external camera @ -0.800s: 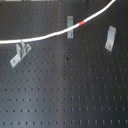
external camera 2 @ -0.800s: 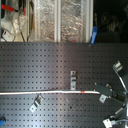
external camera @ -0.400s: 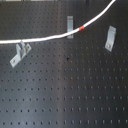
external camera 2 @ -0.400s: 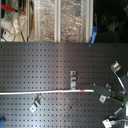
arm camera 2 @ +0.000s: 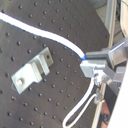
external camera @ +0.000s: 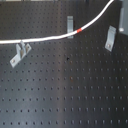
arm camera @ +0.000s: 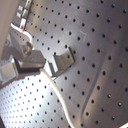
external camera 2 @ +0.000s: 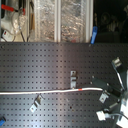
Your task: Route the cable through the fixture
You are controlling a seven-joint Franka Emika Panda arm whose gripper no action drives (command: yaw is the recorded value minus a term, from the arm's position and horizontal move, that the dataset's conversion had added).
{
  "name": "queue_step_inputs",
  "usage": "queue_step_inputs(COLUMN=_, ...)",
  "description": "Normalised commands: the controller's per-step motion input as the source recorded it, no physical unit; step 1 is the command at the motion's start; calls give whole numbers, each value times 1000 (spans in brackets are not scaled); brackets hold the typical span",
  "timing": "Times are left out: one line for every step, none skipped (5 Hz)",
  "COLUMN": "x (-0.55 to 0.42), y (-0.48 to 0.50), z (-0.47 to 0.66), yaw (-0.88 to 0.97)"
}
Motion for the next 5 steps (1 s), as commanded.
queue_step_inputs(x=-152, y=58, z=313, yaw=320)
queue_step_inputs(x=-84, y=345, z=430, yaw=146)
queue_step_inputs(x=-12, y=427, z=376, yaw=83)
queue_step_inputs(x=32, y=334, z=347, yaw=131)
queue_step_inputs(x=37, y=95, z=210, yaw=286)
